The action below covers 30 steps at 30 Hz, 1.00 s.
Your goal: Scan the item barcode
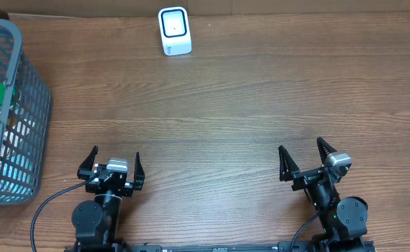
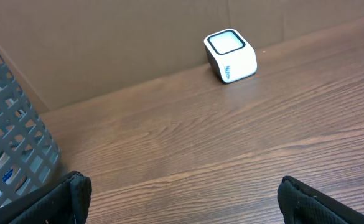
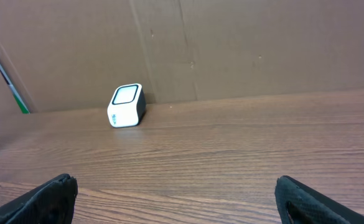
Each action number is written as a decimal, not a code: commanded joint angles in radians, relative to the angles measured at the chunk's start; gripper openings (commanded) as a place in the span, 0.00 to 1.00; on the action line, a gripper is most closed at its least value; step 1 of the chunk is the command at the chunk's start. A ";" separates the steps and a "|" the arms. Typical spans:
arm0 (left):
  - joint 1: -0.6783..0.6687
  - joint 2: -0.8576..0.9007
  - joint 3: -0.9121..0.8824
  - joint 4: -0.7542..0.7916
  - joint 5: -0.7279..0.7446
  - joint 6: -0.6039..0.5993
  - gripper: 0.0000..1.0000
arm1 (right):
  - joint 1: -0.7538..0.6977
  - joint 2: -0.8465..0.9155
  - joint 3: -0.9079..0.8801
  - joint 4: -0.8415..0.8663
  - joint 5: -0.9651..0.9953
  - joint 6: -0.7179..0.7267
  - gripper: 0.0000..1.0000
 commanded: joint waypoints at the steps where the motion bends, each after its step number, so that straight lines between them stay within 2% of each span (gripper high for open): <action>1: 0.005 -0.012 -0.005 0.001 -0.011 0.018 1.00 | -0.002 -0.010 -0.011 0.004 0.002 0.004 1.00; 6: 0.005 -0.012 -0.005 0.002 -0.011 0.020 0.99 | -0.002 -0.010 -0.011 0.004 0.002 0.004 1.00; 9: 0.005 -0.012 -0.005 0.000 -0.011 0.060 1.00 | -0.002 -0.010 -0.011 0.004 0.002 0.004 1.00; 30: 0.005 -0.012 -0.005 0.000 -0.018 0.043 1.00 | -0.002 -0.010 -0.011 0.004 0.002 0.004 1.00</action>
